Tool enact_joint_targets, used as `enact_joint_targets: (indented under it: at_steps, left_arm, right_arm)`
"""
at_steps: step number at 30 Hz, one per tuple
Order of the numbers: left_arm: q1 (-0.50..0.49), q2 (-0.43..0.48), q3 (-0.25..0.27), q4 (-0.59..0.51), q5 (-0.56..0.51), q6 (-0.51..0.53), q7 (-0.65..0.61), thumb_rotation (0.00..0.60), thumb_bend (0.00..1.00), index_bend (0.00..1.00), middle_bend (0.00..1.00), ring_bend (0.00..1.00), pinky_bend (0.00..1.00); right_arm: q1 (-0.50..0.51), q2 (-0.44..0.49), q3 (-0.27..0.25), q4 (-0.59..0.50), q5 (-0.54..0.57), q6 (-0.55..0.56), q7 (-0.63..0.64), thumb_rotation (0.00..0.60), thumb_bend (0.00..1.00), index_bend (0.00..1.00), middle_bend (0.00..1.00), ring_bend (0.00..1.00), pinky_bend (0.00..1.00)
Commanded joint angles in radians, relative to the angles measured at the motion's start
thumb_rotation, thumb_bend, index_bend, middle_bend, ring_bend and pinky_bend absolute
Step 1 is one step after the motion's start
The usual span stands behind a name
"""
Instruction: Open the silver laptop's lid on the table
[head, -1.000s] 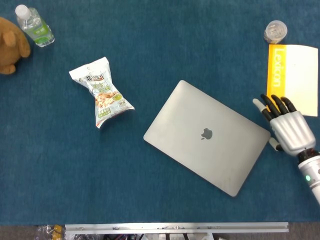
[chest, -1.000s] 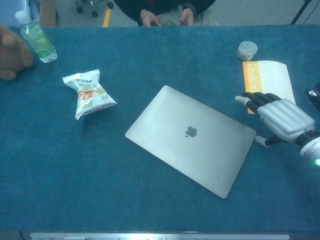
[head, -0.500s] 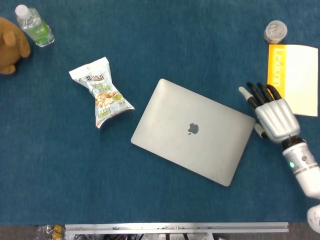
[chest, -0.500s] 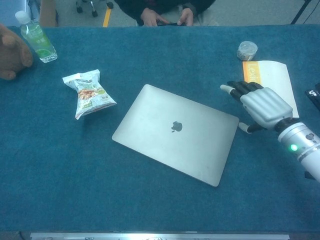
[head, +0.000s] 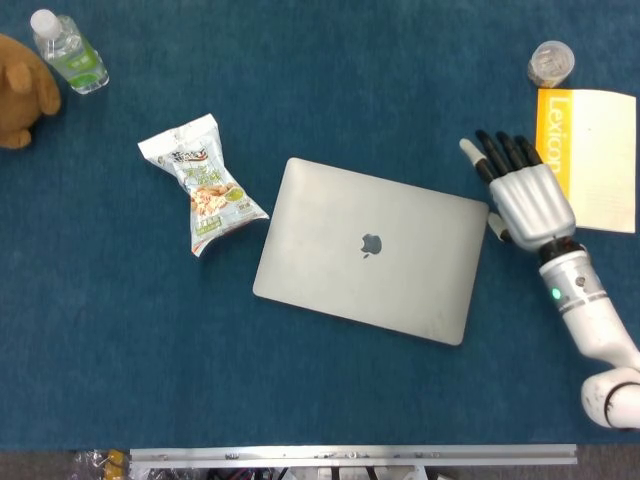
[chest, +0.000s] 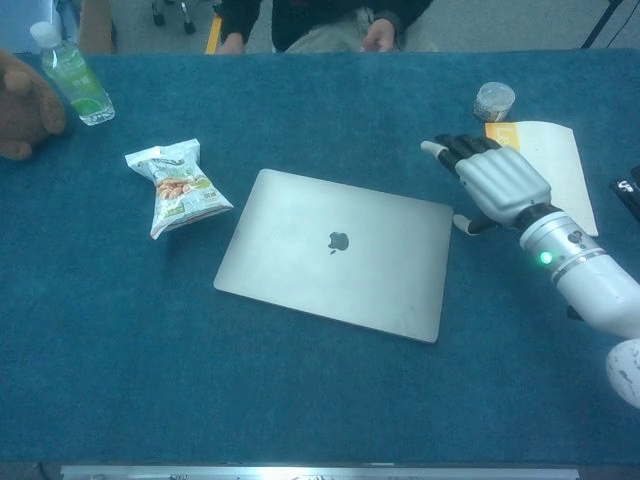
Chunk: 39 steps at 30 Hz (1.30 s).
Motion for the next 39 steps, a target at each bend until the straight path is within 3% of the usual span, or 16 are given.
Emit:
enact_joint_targets:
  at_steps: [1, 15, 19, 23, 27, 32, 39]
  left_arm:
    - [0.0, 0.0, 0.0, 0.0, -0.001, -0.001, 0.001, 0.6, 0.25, 0.05, 0.0, 0.0, 0.01]
    - [0.003, 0.004, -0.004, -0.005, -0.002, 0.005, 0.006, 0.6, 0.25, 0.05, 0.0, 0.0, 0.01]
    - [0.006, 0.007, -0.004, -0.008, 0.0, 0.013, 0.006, 0.6, 0.25, 0.05, 0.0, 0.0, 0.01]
    - [0.012, 0.011, -0.004, -0.012, 0.001, 0.022, 0.005, 0.6, 0.25, 0.05, 0.0, 0.0, 0.01]
    - [0.016, 0.015, -0.002, -0.017, 0.007, 0.031, 0.007, 0.6, 0.25, 0.05, 0.0, 0.0, 0.01]
    - [0.015, 0.016, -0.001, -0.028, 0.015, 0.033, 0.018, 0.6, 0.25, 0.05, 0.0, 0.0, 0.01]
    - [0.006, 0.019, 0.0, -0.052, 0.03, 0.028, 0.046, 0.6, 0.25, 0.05, 0.0, 0.0, 0.01]
  right_arm:
    - [0.019, -0.017, 0.013, 0.021, 0.009, -0.007, 0.002, 0.6, 0.25, 0.0, 0.02, 0.0, 0.11]
    - [0.135, -0.103, 0.1, 0.172, 0.068, -0.04, 0.012, 0.6, 0.25, 0.0, 0.02, 0.0, 0.11]
    - [0.15, -0.095, 0.111, 0.149, 0.064, -0.022, 0.027, 0.6, 0.25, 0.0, 0.02, 0.0, 0.11]
    - [0.139, -0.048, 0.102, 0.054, 0.05, 0.008, 0.038, 0.6, 0.25, 0.0, 0.02, 0.0, 0.11]
    - [0.107, 0.038, 0.072, -0.114, 0.037, 0.031, 0.038, 0.6, 0.25, 0.0, 0.02, 0.0, 0.11]
    - [0.062, 0.152, 0.017, -0.312, 0.017, 0.054, 0.035, 0.6, 0.25, 0.0, 0.02, 0.0, 0.11]
    - [0.02, 0.261, -0.061, -0.47, -0.029, 0.072, 0.04, 0.6, 0.21, 0.0, 0.02, 0.0, 0.11]
